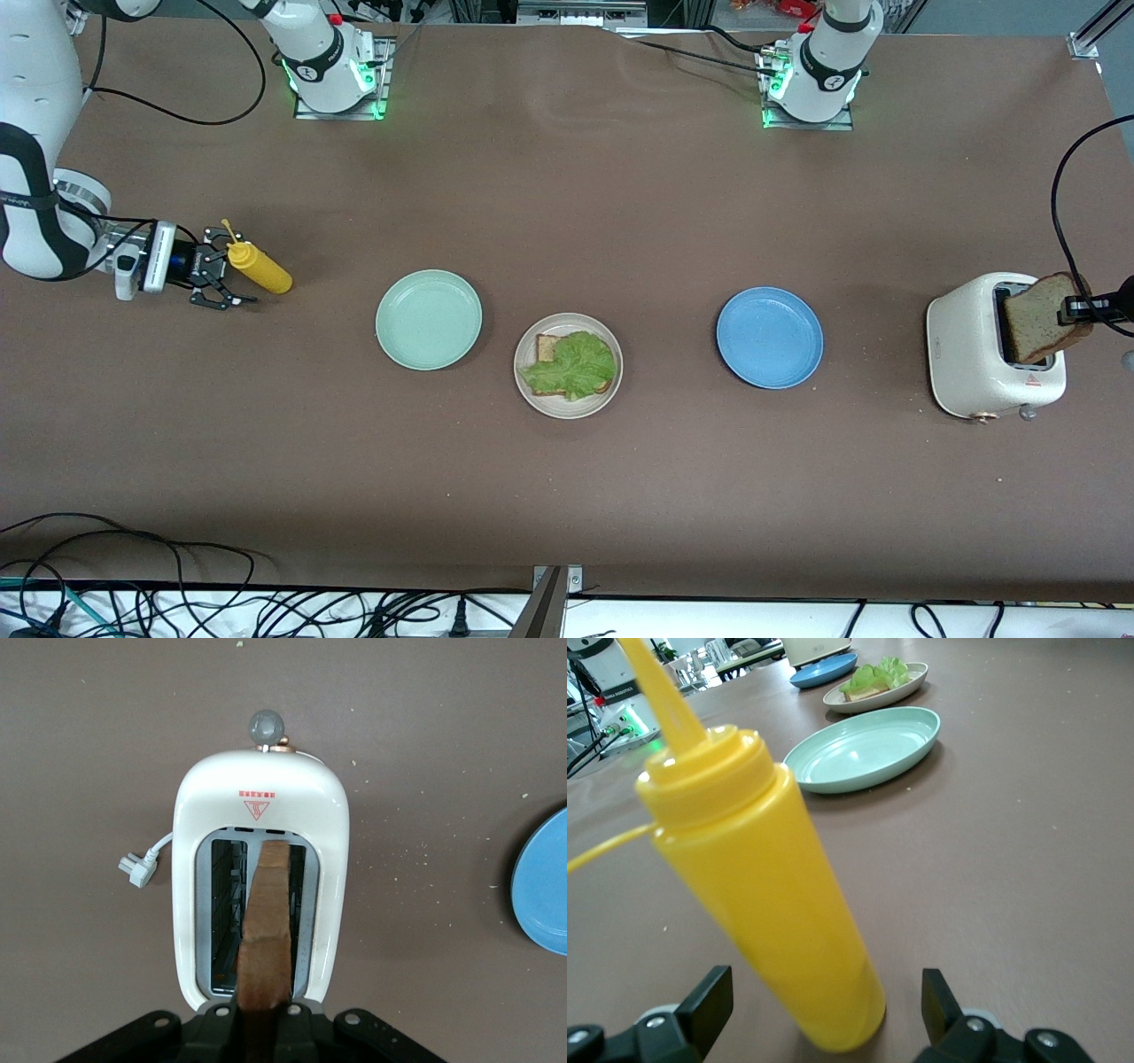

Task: Make sandwich on beige plate with both arms
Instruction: 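Lift the toast from the toaster while the right gripper releases the bottle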

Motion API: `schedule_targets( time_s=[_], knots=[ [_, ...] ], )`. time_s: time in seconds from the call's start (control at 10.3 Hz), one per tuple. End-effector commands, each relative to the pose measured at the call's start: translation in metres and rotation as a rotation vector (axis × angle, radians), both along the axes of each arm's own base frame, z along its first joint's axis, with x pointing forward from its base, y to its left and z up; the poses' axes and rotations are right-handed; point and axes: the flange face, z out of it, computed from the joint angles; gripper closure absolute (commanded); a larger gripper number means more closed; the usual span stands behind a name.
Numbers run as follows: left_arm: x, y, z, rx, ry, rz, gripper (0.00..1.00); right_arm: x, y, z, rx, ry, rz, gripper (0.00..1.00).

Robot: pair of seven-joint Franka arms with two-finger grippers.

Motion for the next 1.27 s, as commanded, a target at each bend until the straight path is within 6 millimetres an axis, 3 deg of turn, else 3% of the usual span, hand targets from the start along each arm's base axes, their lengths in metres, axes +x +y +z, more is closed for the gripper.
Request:
schedule_targets(
  time_s=[0.0,0.19,0.39,0.68,0.97,1.17],
  knots=[
    [0.005,0.002,0.002,0.02,0.008,0.001,1.0,0.003,-0.026,0.011,-0.027,0.041,0.009,0.05],
    [0.01,-0.011,0.005,0.015,0.0,-0.016,1.0,0.02,-0.048,0.032,-0.096,0.073,0.023,0.05],
    [0.018,-0.045,0.012,-0.034,-0.027,-0.015,1.0,0.037,-0.073,0.062,-0.166,0.149,0.034,0.04],
    [0.024,-0.101,0.01,-0.206,-0.019,0.002,1.0,0.084,-0.094,0.131,-0.326,0.225,0.029,0.02],
    [0.026,-0.144,0.008,-0.292,0.014,0.049,1.0,0.118,-0.084,0.203,-0.455,0.419,-0.102,0.02],
    [0.028,-0.167,0.002,-0.324,0.027,0.043,1.0,0.142,-0.066,0.262,-0.583,0.504,-0.253,0.01]
  ],
)
